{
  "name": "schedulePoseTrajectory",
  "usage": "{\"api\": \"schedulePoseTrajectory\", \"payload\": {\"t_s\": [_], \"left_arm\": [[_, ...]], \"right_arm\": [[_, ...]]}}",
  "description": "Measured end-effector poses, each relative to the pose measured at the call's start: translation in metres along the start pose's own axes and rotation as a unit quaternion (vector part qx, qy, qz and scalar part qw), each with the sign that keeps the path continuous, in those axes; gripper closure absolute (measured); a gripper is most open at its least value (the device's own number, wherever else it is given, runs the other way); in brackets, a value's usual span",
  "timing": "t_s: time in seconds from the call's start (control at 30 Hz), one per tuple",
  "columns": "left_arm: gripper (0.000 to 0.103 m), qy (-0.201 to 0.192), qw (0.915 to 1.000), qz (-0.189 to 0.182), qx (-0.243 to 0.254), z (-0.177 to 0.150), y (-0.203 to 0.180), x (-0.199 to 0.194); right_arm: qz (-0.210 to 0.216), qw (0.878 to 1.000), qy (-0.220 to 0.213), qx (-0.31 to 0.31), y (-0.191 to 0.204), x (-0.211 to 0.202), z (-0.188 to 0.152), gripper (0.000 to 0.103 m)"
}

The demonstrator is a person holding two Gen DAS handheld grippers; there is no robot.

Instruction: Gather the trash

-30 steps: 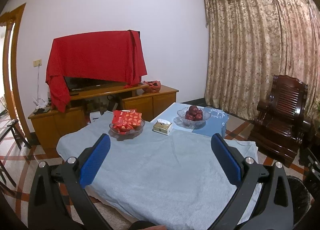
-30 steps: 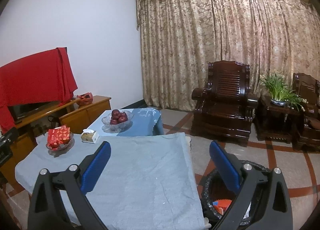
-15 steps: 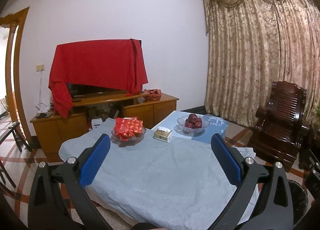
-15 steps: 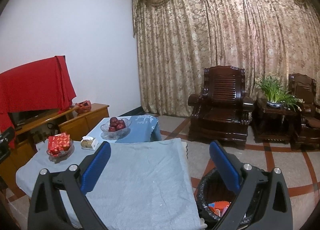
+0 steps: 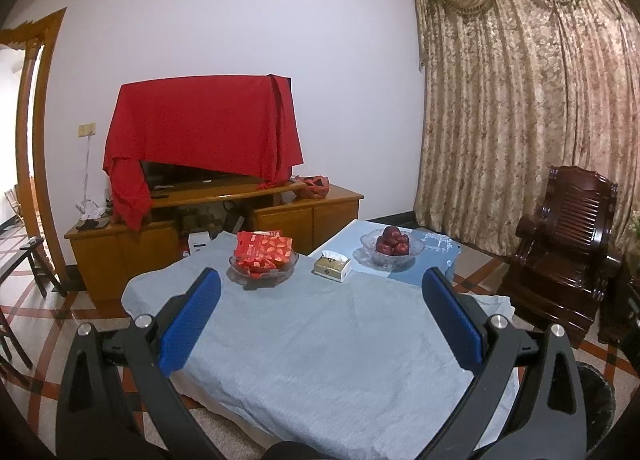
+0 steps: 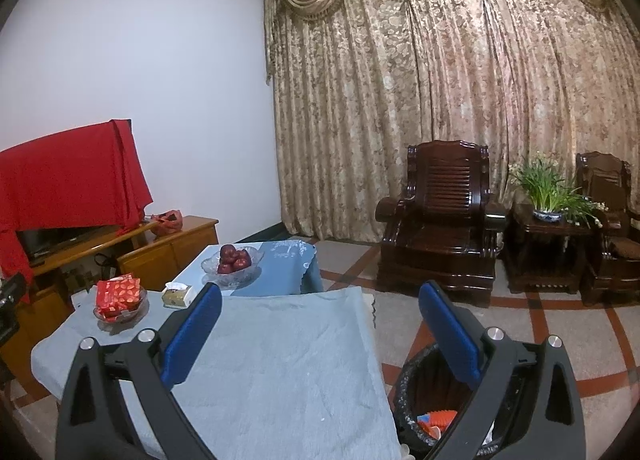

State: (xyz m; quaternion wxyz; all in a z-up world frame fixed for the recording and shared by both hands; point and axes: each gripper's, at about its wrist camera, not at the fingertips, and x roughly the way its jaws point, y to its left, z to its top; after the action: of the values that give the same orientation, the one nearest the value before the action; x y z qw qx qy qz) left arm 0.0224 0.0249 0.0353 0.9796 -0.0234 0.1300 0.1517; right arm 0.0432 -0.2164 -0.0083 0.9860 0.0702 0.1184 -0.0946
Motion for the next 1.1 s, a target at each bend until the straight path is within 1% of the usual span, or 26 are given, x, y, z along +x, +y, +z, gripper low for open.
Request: {"api": "schedulePoseTrajectory", "payload": {"t_s": [0.33, 1.1], "left_arm": [[0.005, 0.013, 0.9999, 0.003, 0.002, -0.004, 0.002, 0.013], [0.005, 0.011, 0.9999, 0.003, 0.001, -0.004, 0.003, 0.012]], "right_arm": [[0.001, 1.0, 0.019, -0.003, 0.003, 0.015, -0.008, 0.006], [-0.003, 1.0, 0.014, 0.0, 0.0, 0.01, -0.009, 0.006]]}}
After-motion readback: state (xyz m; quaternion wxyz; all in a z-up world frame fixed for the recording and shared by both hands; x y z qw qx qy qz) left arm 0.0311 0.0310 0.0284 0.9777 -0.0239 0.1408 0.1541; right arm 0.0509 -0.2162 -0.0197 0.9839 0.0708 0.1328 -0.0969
